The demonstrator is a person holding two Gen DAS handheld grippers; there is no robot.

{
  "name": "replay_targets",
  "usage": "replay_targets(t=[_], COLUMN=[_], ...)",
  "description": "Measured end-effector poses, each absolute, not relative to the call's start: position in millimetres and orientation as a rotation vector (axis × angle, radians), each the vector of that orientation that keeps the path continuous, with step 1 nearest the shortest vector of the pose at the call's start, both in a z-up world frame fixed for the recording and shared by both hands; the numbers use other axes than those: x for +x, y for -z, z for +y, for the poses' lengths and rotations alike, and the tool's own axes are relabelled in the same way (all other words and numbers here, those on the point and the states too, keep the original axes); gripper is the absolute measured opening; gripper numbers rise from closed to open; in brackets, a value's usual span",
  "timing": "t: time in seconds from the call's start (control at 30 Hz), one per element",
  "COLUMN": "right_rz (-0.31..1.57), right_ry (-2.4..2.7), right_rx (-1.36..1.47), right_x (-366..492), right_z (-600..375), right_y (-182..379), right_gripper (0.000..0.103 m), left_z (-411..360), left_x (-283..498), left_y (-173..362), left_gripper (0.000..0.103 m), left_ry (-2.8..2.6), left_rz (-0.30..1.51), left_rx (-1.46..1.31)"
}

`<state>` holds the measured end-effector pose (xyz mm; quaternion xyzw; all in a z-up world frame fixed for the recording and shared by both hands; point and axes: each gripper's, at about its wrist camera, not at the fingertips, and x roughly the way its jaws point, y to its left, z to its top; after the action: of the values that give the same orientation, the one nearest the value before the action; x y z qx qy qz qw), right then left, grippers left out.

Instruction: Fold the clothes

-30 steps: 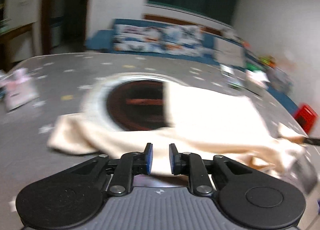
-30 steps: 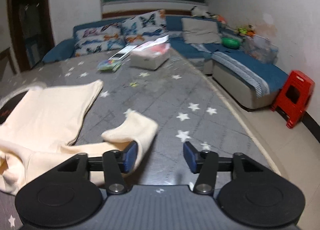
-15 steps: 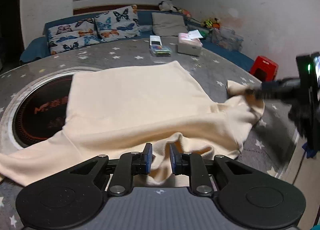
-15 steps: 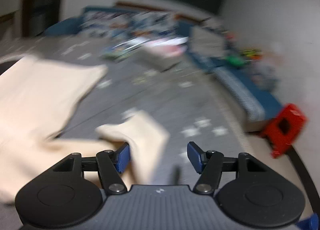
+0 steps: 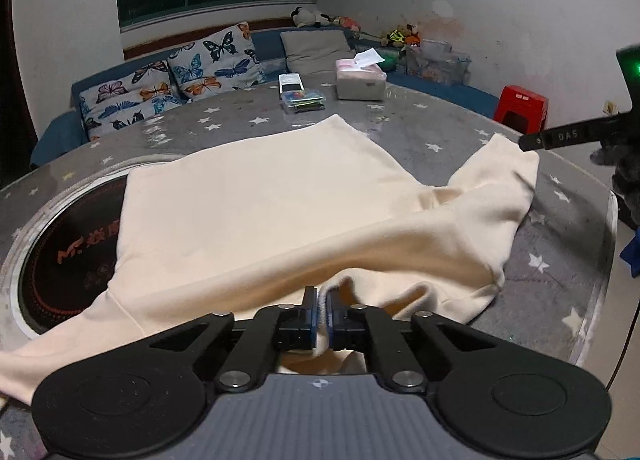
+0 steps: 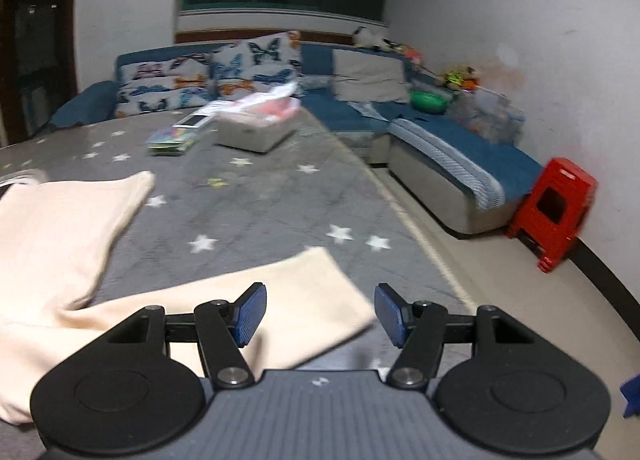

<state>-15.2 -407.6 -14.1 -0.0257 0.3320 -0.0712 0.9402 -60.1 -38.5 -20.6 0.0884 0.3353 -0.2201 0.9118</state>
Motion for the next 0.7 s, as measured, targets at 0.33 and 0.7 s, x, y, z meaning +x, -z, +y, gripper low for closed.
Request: replay_targets(t=[0.33, 0.7], right_rz=[0.672, 0.758], right_ry=[-0.180, -0.573], right_rx=[-0.085, -0.264], right_x=[-19.2, -42.5], right_z=[-338.4, -234.8], right_y=[-13.2, 12.2], right_gripper=[0.062, 0.061], left_z=[-19.4, 18.3], left_x=[-101.1, -95.7], left_y=[9.8, -9.2], left_gripper=[0.003, 0.006], left_ry=[0.518, 0.473], left_rz=[0.700, 0.672], left_rx=[0.188, 0.094])
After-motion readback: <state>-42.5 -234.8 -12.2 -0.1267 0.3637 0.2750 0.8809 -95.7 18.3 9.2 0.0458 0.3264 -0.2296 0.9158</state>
